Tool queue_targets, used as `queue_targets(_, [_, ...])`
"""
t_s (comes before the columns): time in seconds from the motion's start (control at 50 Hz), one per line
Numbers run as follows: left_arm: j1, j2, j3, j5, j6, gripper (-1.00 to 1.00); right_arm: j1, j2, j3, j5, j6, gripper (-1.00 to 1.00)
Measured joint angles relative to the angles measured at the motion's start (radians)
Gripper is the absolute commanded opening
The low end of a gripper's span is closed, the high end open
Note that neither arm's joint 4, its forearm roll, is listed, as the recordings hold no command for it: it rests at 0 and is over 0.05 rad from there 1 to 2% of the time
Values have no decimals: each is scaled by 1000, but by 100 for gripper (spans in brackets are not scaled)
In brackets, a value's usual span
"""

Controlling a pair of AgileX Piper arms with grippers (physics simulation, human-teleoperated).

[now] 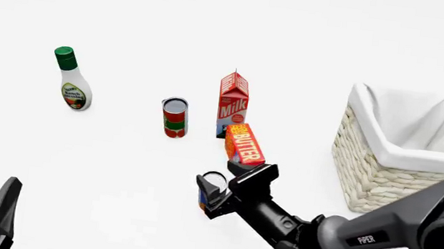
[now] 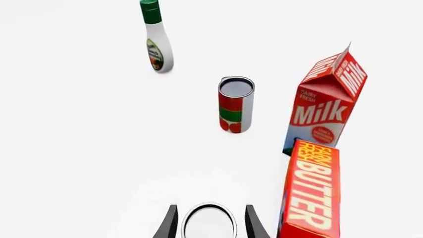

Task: Pick the alphabet soup and place it in the basket.

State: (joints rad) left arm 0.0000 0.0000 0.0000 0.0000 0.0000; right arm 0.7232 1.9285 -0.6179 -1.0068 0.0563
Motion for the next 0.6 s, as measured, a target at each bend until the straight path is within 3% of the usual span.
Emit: queue_targets(0.6, [0,0,0,0,0,100,2,75,-44,-1,11,100])
